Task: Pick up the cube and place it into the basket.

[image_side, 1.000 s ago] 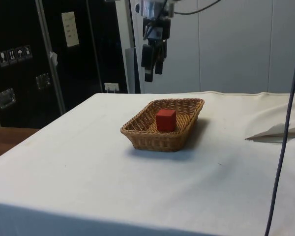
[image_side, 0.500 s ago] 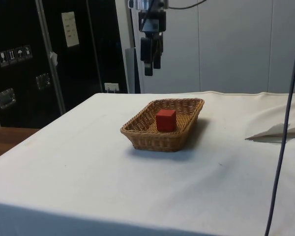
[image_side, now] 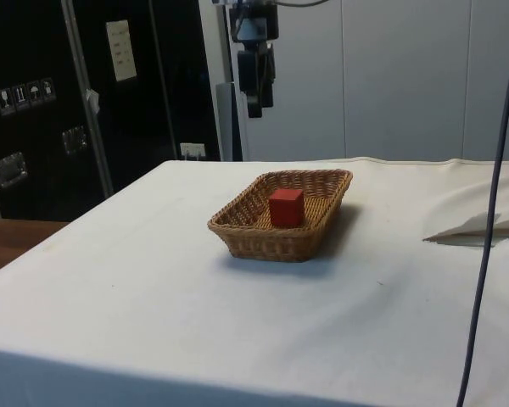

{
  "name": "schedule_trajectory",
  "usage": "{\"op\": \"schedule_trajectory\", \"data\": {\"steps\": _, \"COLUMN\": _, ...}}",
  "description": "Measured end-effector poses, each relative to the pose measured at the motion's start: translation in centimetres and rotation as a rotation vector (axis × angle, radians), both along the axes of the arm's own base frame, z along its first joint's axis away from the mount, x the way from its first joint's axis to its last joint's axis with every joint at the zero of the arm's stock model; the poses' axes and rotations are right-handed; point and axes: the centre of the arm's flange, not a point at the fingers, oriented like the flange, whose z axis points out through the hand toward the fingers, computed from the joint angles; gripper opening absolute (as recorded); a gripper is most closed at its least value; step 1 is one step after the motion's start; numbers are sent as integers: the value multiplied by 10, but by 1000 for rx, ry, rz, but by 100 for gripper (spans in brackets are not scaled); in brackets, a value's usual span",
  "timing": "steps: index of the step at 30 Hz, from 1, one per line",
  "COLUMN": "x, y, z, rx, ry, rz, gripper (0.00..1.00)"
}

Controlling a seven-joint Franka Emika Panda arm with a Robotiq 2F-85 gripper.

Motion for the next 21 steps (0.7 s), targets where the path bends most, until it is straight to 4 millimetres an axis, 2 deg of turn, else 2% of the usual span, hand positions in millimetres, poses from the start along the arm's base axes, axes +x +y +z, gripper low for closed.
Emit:
{"op": "schedule_trajectory", "data": {"steps": 11, "x": 4, "y": -1, "z": 19, "rx": 3, "ry": 49, "rz": 32, "gripper": 100}}
{"op": "schedule_trajectory", "data": {"steps": 21, "x": 2, "y": 6, "z": 23, "rx": 8, "ry": 96, "rz": 58, "gripper": 100}}
